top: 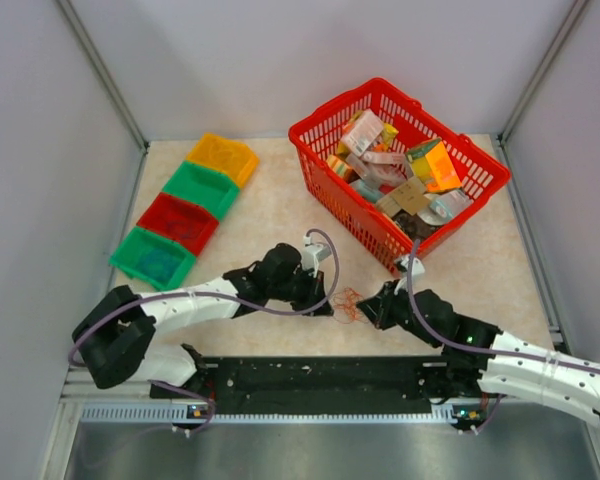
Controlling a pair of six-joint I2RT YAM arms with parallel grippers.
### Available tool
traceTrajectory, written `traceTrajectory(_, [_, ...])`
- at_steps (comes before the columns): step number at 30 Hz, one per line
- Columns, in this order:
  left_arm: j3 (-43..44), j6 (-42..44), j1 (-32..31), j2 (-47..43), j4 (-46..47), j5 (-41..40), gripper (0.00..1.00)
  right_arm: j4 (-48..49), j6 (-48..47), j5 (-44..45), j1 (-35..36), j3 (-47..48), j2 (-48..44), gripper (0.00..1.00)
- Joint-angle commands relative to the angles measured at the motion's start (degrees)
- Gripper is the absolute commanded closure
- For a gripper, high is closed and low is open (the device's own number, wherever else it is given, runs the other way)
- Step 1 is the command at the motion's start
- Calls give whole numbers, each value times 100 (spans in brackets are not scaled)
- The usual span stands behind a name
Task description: Untangle the cables
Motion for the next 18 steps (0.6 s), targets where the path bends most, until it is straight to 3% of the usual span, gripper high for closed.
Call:
traceTrajectory(1, [468,696,-8,-845,-1382,-1457,100,-496,-97,496,-72,14,-6,93])
traceTrajectory(7, [1048,1321,1,-2383,-2359,-3400,100,-725,34,803,-72,-153,73,100])
traceTrajectory(11, [1058,1453,9,-2824,-2264,-3721,100,-725,44,787,-72,-198,73,100])
traceTrajectory(14, [1014,1313,9,-2369,-2211,-2913,93,-436,-220,401,-72,-171,143,84])
traceTrajectory(16, [944,1103,9,-1869,-2141,-2412,74,-225,-317,146,-64,-162,283,55])
traceTrajectory(18, [987,822,9,-1316,-2289,-2252,57,-119,-317,14,-72,-162,442,43])
